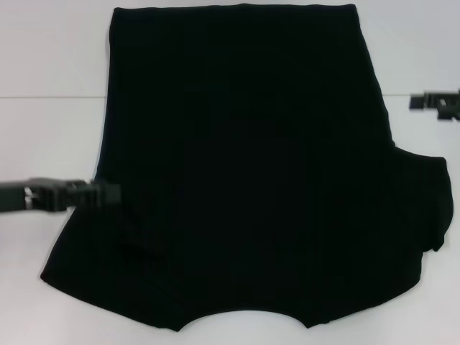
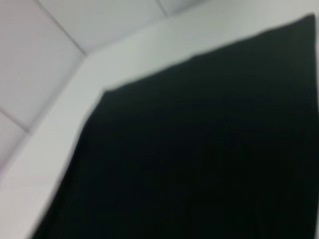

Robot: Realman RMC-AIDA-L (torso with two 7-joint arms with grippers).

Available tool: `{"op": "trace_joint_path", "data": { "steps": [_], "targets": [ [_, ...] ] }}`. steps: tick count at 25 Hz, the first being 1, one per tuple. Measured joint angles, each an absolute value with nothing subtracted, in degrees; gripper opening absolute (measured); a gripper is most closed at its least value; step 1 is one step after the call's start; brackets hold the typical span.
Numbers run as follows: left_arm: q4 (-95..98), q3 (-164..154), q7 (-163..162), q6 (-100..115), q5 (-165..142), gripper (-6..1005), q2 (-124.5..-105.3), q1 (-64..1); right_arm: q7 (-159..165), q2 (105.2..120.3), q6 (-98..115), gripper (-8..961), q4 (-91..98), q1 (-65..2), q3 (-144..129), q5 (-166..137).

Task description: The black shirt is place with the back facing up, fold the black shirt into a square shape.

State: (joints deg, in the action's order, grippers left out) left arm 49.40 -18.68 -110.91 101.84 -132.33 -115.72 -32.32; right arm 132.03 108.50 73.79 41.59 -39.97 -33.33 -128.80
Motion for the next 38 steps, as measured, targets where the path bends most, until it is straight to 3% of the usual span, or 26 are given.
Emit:
{"op": "trace_joint_path", "data": {
  "steps": [4, 8, 13, 16, 23, 28, 38],
  "targets": [
    [48.6, -18.7, -106.8, 103.6, -131.6, 381, -117.12, -31.1, 137.2, 107.94, 82.7, 797, 47.7, -39.4, -31.7, -139.6],
    [48.0, -18.5, -106.9, 102.7, -131.6, 466, -117.19, -31.5, 142.7, 107.37, 89.3, 795, 53.5, -37.4, -29.5, -145.4],
    [47.4, -18.5, -107.0, 102.0, -131.5, 700, -117.28, -33.0, 144.3, 107.15, 91.4, 793, 53.5, -35.6, -28.9, -147.2],
    [46.4, -18.6, -107.0, 101.6, -131.0, 752, -117.31, -33.6, 144.2, 107.37, 89.3, 791, 49.8, -35.5, -29.2, -147.5],
    [45.2, -18.5, -106.9, 100.2, -130.6, 751, -117.76, -34.4, 143.8, 107.99, 81.9, 592, 41.1, -36.5, -30.6, -147.6],
    [45.2, -18.5, -106.9, 100.1, -128.9, 752, -117.78, -34.3, 144.2, 108.3, 79.3, 349, 38.1, -37.5, -33.1, -147.6],
    [45.2, -18.4, -106.8, 98.9, -127.8, 751, -117.78, -34.0, 144.8, 108.8, 77.4, 344, 35.6, -38.8, -34.5, -148.3]
  ]
}}
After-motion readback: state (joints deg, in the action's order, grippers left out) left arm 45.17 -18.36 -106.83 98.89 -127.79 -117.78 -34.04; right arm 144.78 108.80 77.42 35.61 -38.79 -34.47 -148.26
